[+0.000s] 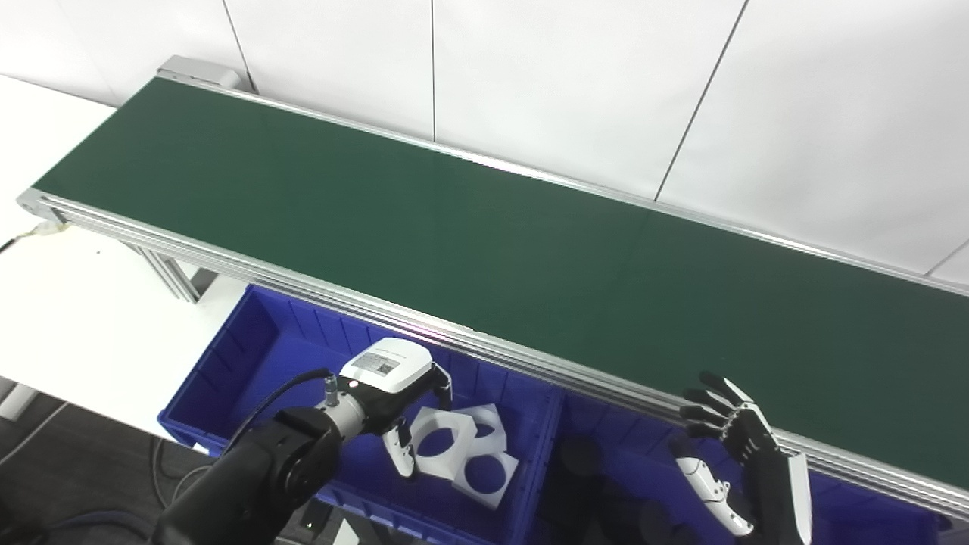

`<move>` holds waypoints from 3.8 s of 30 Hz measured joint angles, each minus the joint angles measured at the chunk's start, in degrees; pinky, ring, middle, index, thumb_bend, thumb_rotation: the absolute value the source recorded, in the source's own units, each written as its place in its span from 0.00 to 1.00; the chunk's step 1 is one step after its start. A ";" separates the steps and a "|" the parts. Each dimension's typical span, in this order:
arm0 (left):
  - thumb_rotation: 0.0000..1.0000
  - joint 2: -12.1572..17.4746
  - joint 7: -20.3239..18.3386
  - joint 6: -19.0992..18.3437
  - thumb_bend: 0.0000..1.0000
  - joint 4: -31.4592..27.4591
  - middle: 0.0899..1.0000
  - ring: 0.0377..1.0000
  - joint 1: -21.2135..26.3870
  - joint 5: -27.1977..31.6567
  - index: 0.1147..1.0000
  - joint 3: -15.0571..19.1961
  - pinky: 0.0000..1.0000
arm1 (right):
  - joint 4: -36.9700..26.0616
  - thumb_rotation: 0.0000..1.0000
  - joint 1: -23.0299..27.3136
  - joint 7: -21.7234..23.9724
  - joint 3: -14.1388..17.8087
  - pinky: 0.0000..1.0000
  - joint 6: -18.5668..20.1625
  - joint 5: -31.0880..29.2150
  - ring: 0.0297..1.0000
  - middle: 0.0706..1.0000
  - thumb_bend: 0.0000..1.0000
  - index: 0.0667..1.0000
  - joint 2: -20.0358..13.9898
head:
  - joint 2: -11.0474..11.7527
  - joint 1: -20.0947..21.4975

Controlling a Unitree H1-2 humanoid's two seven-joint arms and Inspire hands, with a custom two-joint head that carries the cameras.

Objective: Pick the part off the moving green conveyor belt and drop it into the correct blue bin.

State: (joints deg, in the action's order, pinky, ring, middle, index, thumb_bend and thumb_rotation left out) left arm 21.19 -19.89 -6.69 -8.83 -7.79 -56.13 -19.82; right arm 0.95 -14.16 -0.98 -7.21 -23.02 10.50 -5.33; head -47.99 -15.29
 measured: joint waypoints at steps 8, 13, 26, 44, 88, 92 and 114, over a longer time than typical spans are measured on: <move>0.05 -0.45 -0.07 -1.49 0.52 0.18 0.71 0.74 0.32 -1.00 0.43 -0.17 0.79 | -0.89 0.47 0.00 0.08 0.00 0.56 0.00 -0.03 0.64 0.69 0.53 0.78 0.09 | 0.35 0.17; 0.19 -0.55 -0.91 -2.55 0.74 -0.82 0.78 0.80 0.32 -0.91 0.72 -0.06 0.84 | -0.87 0.46 0.02 0.19 -0.03 0.56 0.00 -0.20 0.64 0.69 0.53 0.78 0.09 | 0.61 0.53; 0.34 -0.57 -9.25 -6.83 0.94 -6.92 0.95 0.95 0.13 -1.20 0.97 -0.08 0.98 | -0.82 0.48 0.02 0.34 -0.19 0.56 0.00 -0.68 0.64 0.70 0.56 0.78 0.44 | 1.23 1.23; 0.41 -2.16 -9.74 -6.97 0.75 -18.36 0.75 0.73 -1.57 17.29 0.76 6.05 0.74 | 2.61 0.46 0.26 0.47 -0.72 0.58 -0.31 -0.58 0.65 0.70 0.56 0.76 1.10 | 5.18 5.71; 1.00 -16.55 4.92 20.25 0.66 17.63 0.84 0.85 -1.78 59.13 0.85 14.18 0.84 | 13.02 0.46 3.93 -12.21 -12.86 0.57 -0.78 1.72 0.63 0.69 0.74 0.75 0.13 | 18.47 39.72; 1.00 -16.15 4.74 20.22 0.72 17.68 0.85 0.86 -1.75 60.21 0.86 14.23 0.88 | 13.00 0.55 4.03 -12.25 -12.82 0.60 -0.78 2.05 0.66 0.72 0.71 0.77 0.84 | 15.74 41.40; 0.86 -15.42 5.42 14.38 0.79 4.72 0.80 0.81 -6.04 59.17 0.80 13.45 0.77 | 5.56 0.70 1.97 -5.75 -8.00 0.63 -0.74 1.41 0.70 0.75 0.61 0.82 1.87 | 2.38 24.01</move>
State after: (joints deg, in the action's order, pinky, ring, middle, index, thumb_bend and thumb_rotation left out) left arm 5.77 -14.47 7.69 -4.11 -13.83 3.04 -6.36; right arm 6.51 -12.19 -6.73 -15.21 -23.76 11.91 -3.45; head -45.61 8.71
